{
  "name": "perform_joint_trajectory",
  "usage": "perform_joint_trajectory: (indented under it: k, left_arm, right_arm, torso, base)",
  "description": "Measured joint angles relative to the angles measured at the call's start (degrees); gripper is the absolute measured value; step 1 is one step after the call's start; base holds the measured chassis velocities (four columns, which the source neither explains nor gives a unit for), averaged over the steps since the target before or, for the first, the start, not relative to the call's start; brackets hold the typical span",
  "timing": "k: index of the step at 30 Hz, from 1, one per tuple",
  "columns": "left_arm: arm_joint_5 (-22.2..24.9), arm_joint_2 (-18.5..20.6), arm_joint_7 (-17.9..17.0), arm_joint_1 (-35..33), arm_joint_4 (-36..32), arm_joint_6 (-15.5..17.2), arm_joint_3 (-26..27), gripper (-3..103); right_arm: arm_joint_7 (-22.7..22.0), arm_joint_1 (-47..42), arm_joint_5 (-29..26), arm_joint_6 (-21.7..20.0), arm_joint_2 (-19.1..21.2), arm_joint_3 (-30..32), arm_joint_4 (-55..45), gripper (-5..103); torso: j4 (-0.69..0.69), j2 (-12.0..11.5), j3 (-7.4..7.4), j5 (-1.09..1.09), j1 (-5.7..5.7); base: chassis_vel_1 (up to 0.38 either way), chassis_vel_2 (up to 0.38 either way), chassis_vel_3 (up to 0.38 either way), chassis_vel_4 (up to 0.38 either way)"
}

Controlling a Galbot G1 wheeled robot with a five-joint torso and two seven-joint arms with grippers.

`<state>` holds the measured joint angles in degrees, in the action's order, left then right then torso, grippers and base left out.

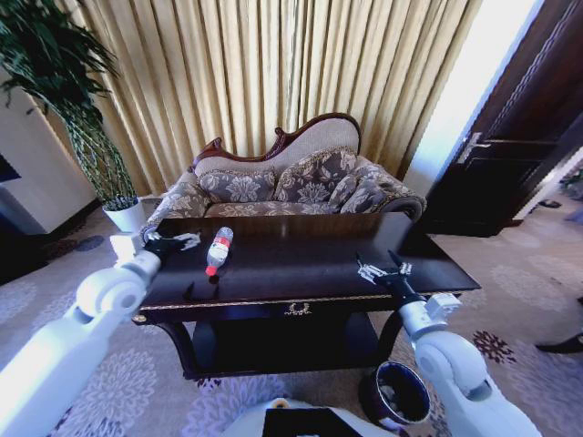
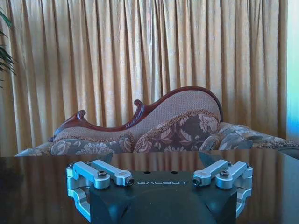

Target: Move to the front of the table and place the trash on the table into the trash bin.

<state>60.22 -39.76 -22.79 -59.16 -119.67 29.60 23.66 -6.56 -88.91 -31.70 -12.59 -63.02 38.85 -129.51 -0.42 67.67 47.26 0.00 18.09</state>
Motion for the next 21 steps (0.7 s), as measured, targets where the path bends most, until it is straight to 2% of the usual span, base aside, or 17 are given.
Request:
perform_joint_trajectory:
  k: [2, 3, 8, 10, 17, 21]
  left_arm:
    - [0.0, -0.2, 0.0, 0.8, 0.4, 0.0, -1.0, 100]
    - [0.0, -0.7, -0.2, 2.7, 1.3, 0.1, -3.5, 100]
    - [0.0, -1.3, -0.8, 5.1, 2.4, 0.9, -8.1, 100]
    - [0.0, -1.7, -2.0, 6.2, 3.0, 2.5, -11.0, 100]
    - [2.7, -2.2, -4.2, 8.6, 3.8, 7.0, -14.3, 100]
    - [3.7, -2.5, -4.7, 10.3, 4.6, 8.4, -15.4, 100]
  right_arm:
    - [0.0, 0.1, 0.0, 0.0, 0.0, 0.0, 0.2, 100]
    - [0.0, 0.4, 0.0, 0.1, 0.1, 0.0, 0.9, 100]
    - [0.0, 0.9, 0.0, 0.2, 0.3, -0.1, 1.8, 100]
    - [0.0, 1.5, -0.1, 0.2, 0.5, -0.1, 2.1, 100]
    - [0.0, 2.9, -1.6, 0.2, 1.2, 0.2, 1.9, 100]
    - [-0.1, 3.1, -1.7, 0.2, 1.0, 0.3, 2.2, 100]
  torso:
    - [0.00, 0.0, 0.00, 0.00, 0.00]
    - [0.00, 0.0, 0.00, 0.00, 0.00]
    - [-0.01, 0.0, 0.00, 0.00, 0.00]
    - [0.00, 0.0, 0.00, 0.00, 0.00]
    - [0.01, 0.0, 0.00, 0.00, 0.00]
    - [0.00, 0.0, 0.00, 0.00, 0.00]
  base:
    - [0.000, 0.000, 0.000, 0.000]
    - [0.000, 0.000, 0.000, 0.000]
    - [0.000, 0.000, 0.000, 0.000]
    - [0.000, 0.000, 0.000, 0.000]
    - [0.000, 0.000, 0.000, 0.000]
    - [0.000, 0.000, 0.000, 0.000]
